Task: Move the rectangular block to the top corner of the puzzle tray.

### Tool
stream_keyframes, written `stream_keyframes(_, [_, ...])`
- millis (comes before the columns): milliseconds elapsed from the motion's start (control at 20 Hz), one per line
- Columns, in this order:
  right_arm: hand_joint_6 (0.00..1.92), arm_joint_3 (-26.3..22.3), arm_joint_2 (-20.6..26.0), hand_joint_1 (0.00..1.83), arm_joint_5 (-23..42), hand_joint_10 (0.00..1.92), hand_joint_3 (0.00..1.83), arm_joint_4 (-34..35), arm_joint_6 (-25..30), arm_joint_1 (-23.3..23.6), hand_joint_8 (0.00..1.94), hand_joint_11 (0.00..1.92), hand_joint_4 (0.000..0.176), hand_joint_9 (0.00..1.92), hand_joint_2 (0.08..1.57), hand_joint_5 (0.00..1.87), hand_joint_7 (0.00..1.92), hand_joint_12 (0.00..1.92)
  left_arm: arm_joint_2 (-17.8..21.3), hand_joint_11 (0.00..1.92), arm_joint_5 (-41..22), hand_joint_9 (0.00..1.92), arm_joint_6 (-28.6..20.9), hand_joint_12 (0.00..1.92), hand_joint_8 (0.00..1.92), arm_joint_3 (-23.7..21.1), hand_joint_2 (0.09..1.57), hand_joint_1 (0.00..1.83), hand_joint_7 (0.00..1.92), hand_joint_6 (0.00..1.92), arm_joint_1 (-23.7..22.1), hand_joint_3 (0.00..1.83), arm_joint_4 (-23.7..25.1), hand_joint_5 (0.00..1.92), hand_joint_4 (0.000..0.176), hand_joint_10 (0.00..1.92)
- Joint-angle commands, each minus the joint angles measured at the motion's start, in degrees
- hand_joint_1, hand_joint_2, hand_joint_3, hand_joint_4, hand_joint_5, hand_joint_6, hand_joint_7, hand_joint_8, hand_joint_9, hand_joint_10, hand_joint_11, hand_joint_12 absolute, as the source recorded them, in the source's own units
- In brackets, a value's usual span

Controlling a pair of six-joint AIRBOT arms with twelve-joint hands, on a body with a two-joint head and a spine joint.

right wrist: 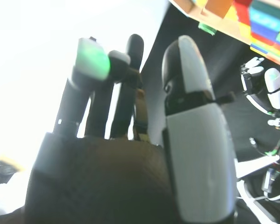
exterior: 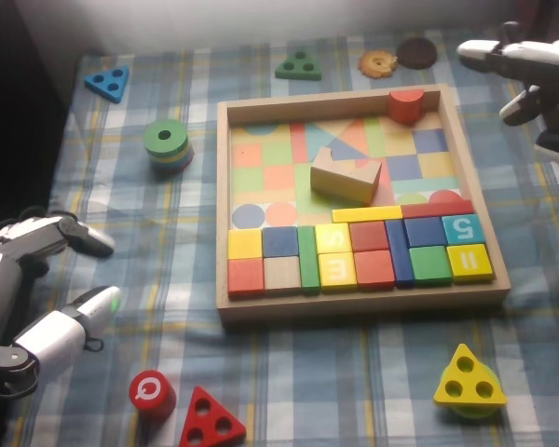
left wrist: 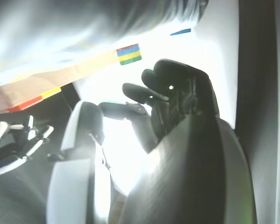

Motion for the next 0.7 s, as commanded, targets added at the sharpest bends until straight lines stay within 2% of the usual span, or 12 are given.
stream_keyframes(0, [0.01, 0.56, 0.09, 1.58, 4.11, 1.92, 0.01, -0.42, 0.36, 1.56, 1.94, 1.5, 0.012, 1.52, 1.15, 0.42, 1.31, 1.92, 0.21, 0.0, -6.26, 0.19, -0.39, 1.03, 0.12, 0.25, 1.18, 1.04, 0.49, 0.1, -0.34, 0.0, 2.54, 0.67, 0.038, 0.42])
stream_keyframes(50, [0.01, 0.84, 0.09, 1.61, 2.57, 1.92, 0.01, -1.81, 0.51, 2.83, 1.94, 1.54, 0.0, 1.56, 1.15, 0.43, 1.36, 1.92, 0.2, 0.0, -6.22, 0.23, -0.39, 0.83, 0.04, 0.25, 1.19, 1.03, 0.49, 0.04, -0.33, 0.0, 2.54, 0.68, 0.033, 0.23])
stream_keyframes(150, [0.01, 1.63, 0.09, 1.71, -1.37, 1.92, 0.01, -5.51, 0.55, 6.37, 1.94, 1.62, 0.0, 1.61, 1.16, 0.47, 1.39, 1.92, 0.18, 0.0, -6.23, 0.26, -0.39, 0.71, 0.0, 0.24, 1.19, 1.03, 0.46, 0.0, -0.31, 0.0, 2.54, 0.63, 0.039, 0.09])
stream_keyframes(200, [0.01, 1.9, 0.09, 1.75, -2.78, 1.92, 0.01, -6.67, 0.55, 7.44, 1.94, 1.62, 0.0, 1.63, 1.16, 0.47, 1.39, 1.92, 0.19, 0.0, -6.22, 0.26, -0.39, 0.68, 0.0, 0.26, 1.19, 1.04, 0.45, 0.0, -0.31, 0.0, 2.55, 0.63, 0.034, 0.06])
stream_keyframes(250, [0.02, 2.24, 0.09, 1.81, -4.58, 1.92, 0.0, -8.27, 0.84, 8.57, 1.94, 1.69, 0.0, 1.7, 1.14, 0.49, 1.47, 1.92, 0.19, 0.0, -6.14, 0.25, -0.39, 0.62, 0.0, 0.33, 1.18, 1.02, 0.43, 0.0, -0.31, 0.0, 2.55, 0.61, 0.037, 0.04])
stream_keyframes(350, [0.01, 3.07, -0.07, 1.83, -6.86, 1.92, 0.0, -11.5, 3.38, 10.12, 1.94, 1.71, 0.0, 1.72, 1.14, 0.5, 1.5, 1.92, 0.18, 0.0, -5.98, 0.23, -0.39, 0.5, 0.0, 0.34, 1.19, 1.01, 0.41, 0.0, -0.31, 0.0, 2.62, 0.59, 0.035, 0.02])
stream_keyframes(400, [0.01, 3.87, -0.35, 1.83, -7.78, 1.92, 0.0, -13.4, 6.03, 10.72, 1.94, 1.69, 0.0, 1.73, 1.14, 0.49, 1.53, 1.92, 0.18, 0.0, -5.96, 0.24, -0.39, 0.49, 0.0, 0.33, 1.19, 1.0, 0.41, 0.0, -0.31, 0.0, 2.63, 0.59, 0.034, 0.02])
stream_keyframes(500, [0.01, 6.31, -1.33, 1.83, -9.41, 1.92, 0.0, -18.63, 14.73, 12.21, 1.94, 1.69, 0.0, 1.73, 1.13, 0.52, 1.53, 1.92, 0.15, 0.0, -5.89, 0.25, -0.39, 0.54, 0.0, 0.33, 1.19, 0.99, 0.41, 0.0, -0.31, 0.0, 2.62, 0.6, 0.029, 0.02])
stream_keyframes(550, [0.01, 7.25, -1.72, 1.81, -10.41, 1.92, 0.0, -21.82, 18.5, 13.28, 1.94, 1.7, 0.0, 1.72, 1.13, 0.53, 1.53, 1.92, 0.15, 0.0, -5.77, 0.26, -0.39, 0.55, 0.0, 0.33, 1.19, 0.99, 0.41, 0.0, -0.31, 0.0, 2.71, 0.6, 0.034, 0.02])
stream_keyframes(600, [0.01, 7.41, -1.87, 1.79, -11.5, 1.92, 0.0, -23.5, 19.22, 14.32, 1.94, 1.68, 0.0, 1.7, 1.13, 0.53, 1.49, 1.92, 0.15, 0.0, -5.71, 0.26, -0.39, 0.59, 0.0, 0.35, 1.2, 1.0, 0.41, 0.0, -0.31, 0.0, 2.78, 0.59, 0.036, 0.02])
stream_keyframes(650, [0.01, 7.45, -2.09, 1.79, -13.9, 1.92, 0.0, -26.88, 19.43, 16.13, 1.94, 1.67, 0.0, 1.68, 1.13, 0.53, 1.47, 1.92, 0.15, 0.0, -5.68, 0.25, -0.39, 0.55, 0.0, 0.37, 1.19, 1.01, 0.4, 0.0, -0.31, 0.0, 2.83, 0.59, 0.037, 0.01])
